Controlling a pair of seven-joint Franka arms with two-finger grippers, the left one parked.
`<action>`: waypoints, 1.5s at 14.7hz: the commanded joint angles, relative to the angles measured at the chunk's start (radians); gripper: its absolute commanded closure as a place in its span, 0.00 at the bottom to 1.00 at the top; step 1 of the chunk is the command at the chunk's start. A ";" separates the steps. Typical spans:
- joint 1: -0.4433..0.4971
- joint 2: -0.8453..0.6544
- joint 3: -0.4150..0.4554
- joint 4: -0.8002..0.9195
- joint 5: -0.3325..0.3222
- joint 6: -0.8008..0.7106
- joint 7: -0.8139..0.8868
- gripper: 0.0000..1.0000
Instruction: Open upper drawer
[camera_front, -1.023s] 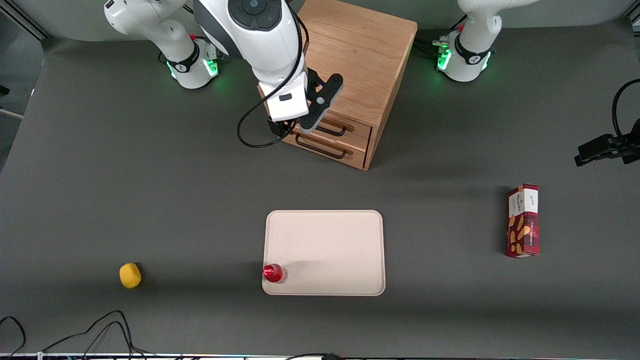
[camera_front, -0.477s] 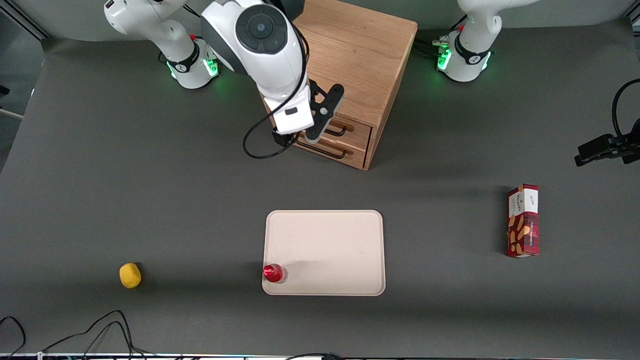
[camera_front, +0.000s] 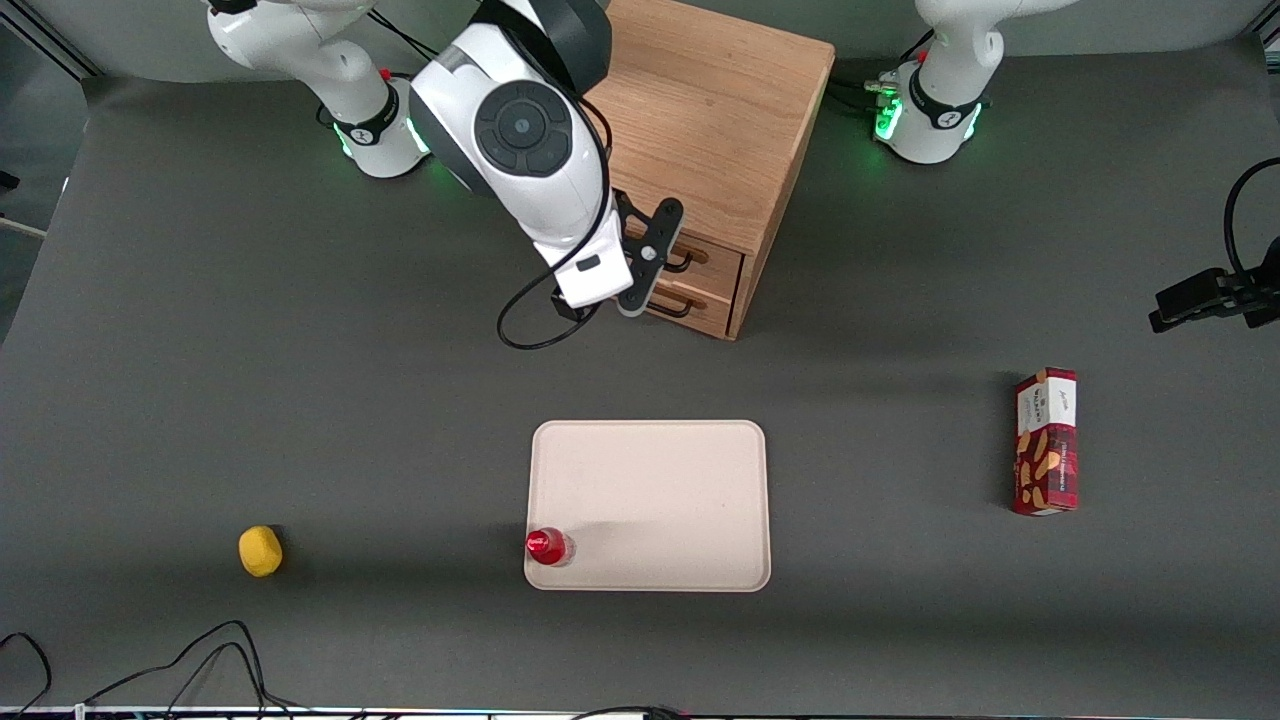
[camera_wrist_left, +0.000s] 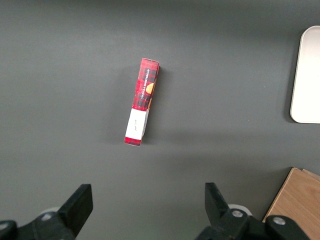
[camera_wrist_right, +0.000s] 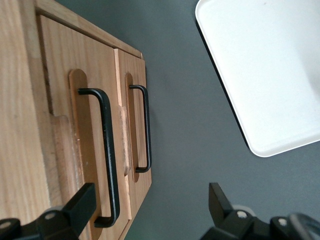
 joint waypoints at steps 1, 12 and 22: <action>-0.002 0.014 -0.003 -0.012 0.018 0.012 -0.028 0.00; 0.011 0.050 0.037 -0.079 0.017 0.087 -0.028 0.00; 0.008 0.050 0.043 -0.114 0.012 0.095 -0.032 0.00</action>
